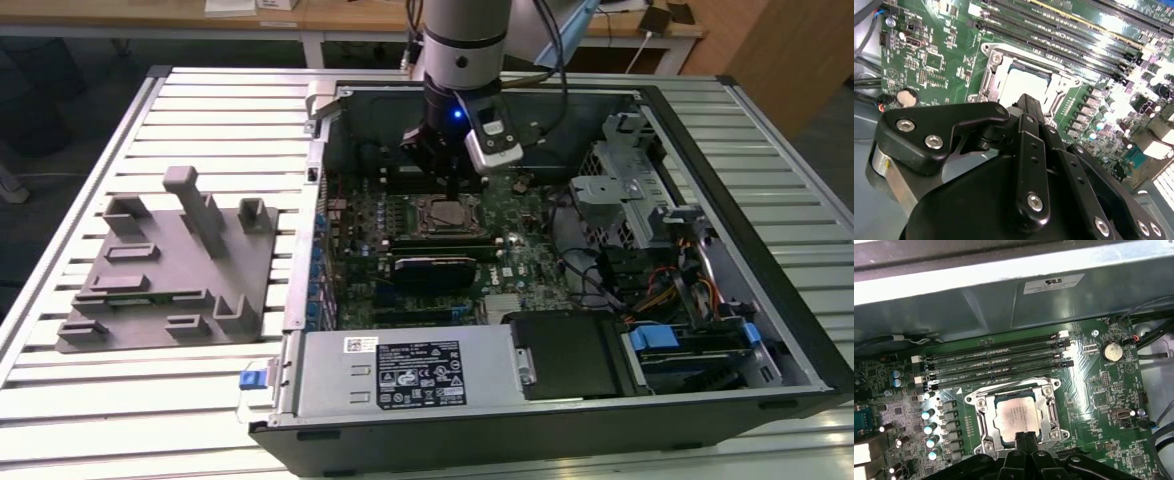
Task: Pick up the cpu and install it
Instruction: 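Install the second cpu locking lever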
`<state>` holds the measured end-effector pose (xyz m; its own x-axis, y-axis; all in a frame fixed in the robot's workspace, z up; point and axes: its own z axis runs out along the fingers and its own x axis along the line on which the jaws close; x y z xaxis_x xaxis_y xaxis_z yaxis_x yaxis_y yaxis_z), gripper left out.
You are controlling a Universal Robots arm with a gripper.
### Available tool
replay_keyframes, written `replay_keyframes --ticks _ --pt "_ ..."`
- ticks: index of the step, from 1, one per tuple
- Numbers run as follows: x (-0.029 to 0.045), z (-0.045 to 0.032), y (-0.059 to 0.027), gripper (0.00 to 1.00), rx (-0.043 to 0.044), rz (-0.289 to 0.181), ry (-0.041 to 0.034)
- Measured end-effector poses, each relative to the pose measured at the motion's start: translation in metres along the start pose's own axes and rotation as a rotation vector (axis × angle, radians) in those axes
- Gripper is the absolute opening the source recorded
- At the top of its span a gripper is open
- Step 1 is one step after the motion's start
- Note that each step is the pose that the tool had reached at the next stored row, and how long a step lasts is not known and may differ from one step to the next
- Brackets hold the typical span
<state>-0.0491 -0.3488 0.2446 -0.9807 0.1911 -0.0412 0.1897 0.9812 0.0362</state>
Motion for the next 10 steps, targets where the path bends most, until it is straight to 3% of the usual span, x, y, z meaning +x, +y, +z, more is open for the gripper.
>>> replay_keyframes --ticks 3,10 --pt "-0.0002 -0.0037 0.0001 0.11 0.0000 0.000 0.0000" --pt "-0.0006 -0.0039 -0.0020 0.11 0.0009 0.000 -0.0001"
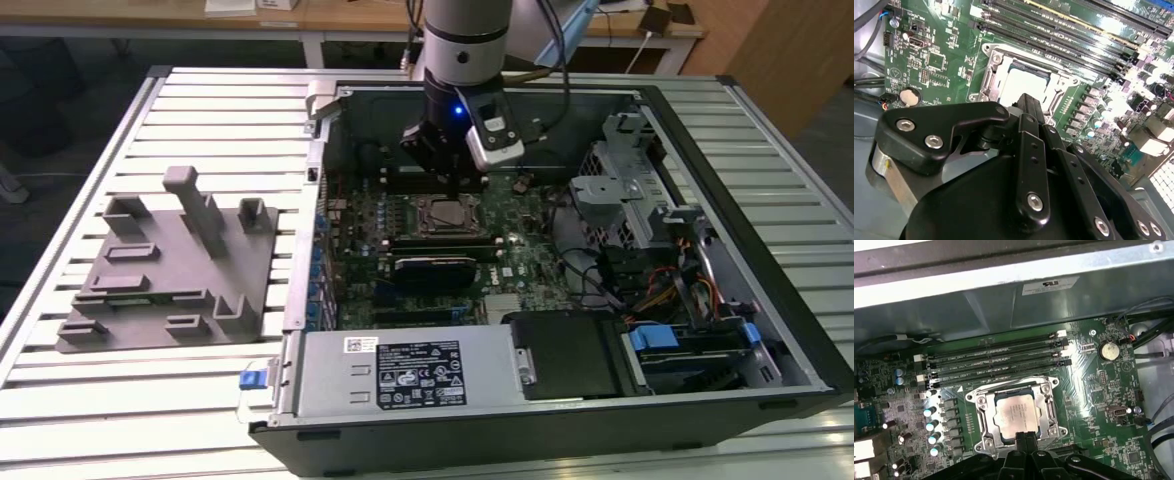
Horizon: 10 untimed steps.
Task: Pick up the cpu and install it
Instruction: 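Install the second cpu locking lever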
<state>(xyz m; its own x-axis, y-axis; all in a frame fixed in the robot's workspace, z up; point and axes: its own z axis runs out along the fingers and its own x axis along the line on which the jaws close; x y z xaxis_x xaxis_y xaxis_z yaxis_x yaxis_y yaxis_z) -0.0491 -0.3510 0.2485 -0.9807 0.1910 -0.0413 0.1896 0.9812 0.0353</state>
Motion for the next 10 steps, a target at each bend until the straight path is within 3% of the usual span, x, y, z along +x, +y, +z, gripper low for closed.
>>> replay_keyframes --ticks 10 --pt "-0.0031 -0.0004 -0.0162 0.11 0.0000 0.000 0.0000"
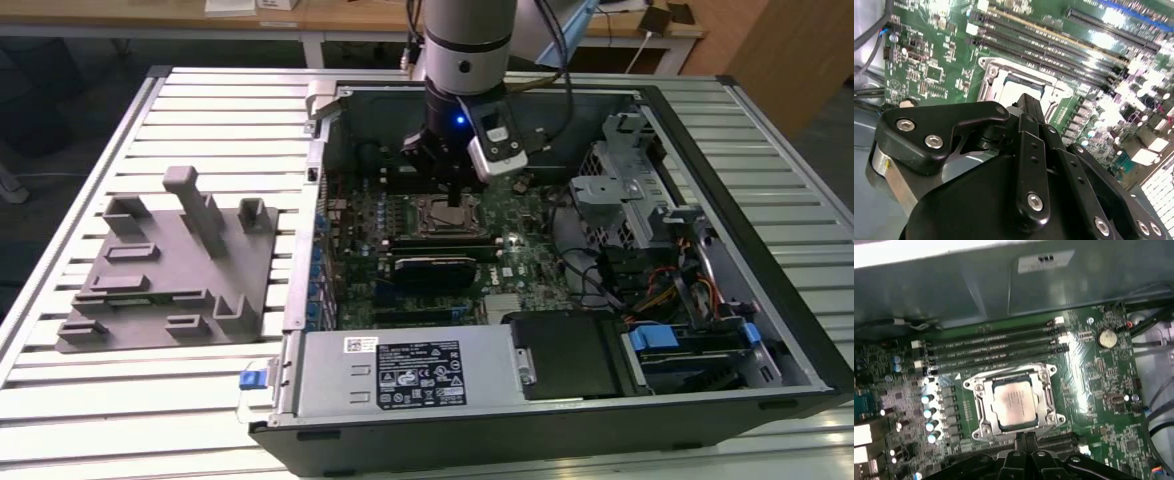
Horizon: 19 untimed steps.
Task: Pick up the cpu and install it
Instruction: 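Install the second cpu locking lever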
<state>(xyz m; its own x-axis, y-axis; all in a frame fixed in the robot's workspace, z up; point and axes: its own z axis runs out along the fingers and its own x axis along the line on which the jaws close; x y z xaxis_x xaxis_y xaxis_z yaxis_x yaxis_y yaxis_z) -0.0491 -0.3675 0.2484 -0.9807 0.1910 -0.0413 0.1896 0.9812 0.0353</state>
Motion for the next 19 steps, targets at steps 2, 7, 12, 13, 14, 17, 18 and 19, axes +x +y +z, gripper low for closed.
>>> replay_keyframes --ticks 2,7,12,13,14,17,18,19 --pt "-0.0009 -0.0001 -0.0046 0.11 -0.0001 0.000 0.0000" --pt "-0.0031 -0.0004 -0.0158 0.11 0.0000 0.000 0.0000" --pt "-0.0048 -0.0005 -0.0250 0.11 -0.0001 -0.001 0.0000" --pt "-0.0050 -0.0004 -0.0260 0.11 -0.0001 -0.003 0.0001" --pt "-0.0050 -0.0003 -0.0266 0.11 -0.0003 -0.008 0.0002" --pt "-0.0042 0.0006 -0.0274 0.11 -0.0016 -0.034 0.0011" --pt "-0.0036 0.0010 -0.0276 0.11 -0.0019 -0.041 0.0014" --pt "-0.0029 0.0015 -0.0278 0.11 -0.0021 -0.049 0.0017"
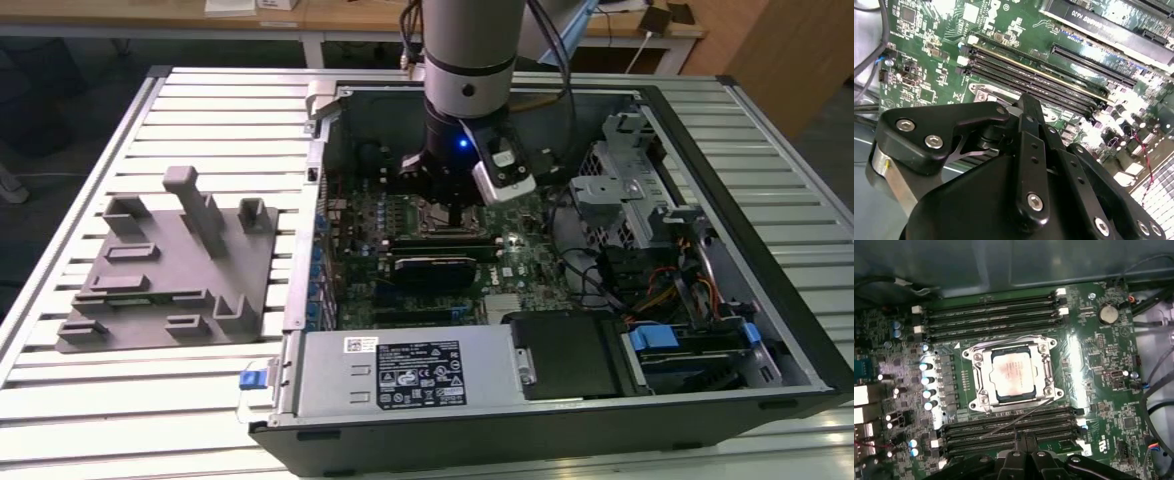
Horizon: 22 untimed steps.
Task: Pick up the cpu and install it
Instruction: 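Install the second cpu locking lever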
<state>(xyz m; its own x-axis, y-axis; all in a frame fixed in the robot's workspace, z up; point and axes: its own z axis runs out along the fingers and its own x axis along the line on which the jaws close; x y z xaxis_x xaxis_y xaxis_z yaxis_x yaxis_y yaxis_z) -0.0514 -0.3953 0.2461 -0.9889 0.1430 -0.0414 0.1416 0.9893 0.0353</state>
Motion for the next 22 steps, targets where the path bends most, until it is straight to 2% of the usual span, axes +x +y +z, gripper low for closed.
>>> replay_keyframes --ticks 4,5,7,11,22 --pt "0.0006 0.0023 -0.0002 0.11 -0.0044 -0.044 0.0020" --pt "0.0007 0.0028 -0.0003 0.11 -0.0080 -0.051 0.0027" --pt "0.0007 0.0033 -0.0002 0.11 -0.0206 -0.052 0.0040" --pt "0.0016 0.0035 -0.0002 0.11 -0.0220 -0.052 0.0039" --pt "0.0108 0.0073 -0.0014 0.11 -0.0237 -0.052 -0.0016"
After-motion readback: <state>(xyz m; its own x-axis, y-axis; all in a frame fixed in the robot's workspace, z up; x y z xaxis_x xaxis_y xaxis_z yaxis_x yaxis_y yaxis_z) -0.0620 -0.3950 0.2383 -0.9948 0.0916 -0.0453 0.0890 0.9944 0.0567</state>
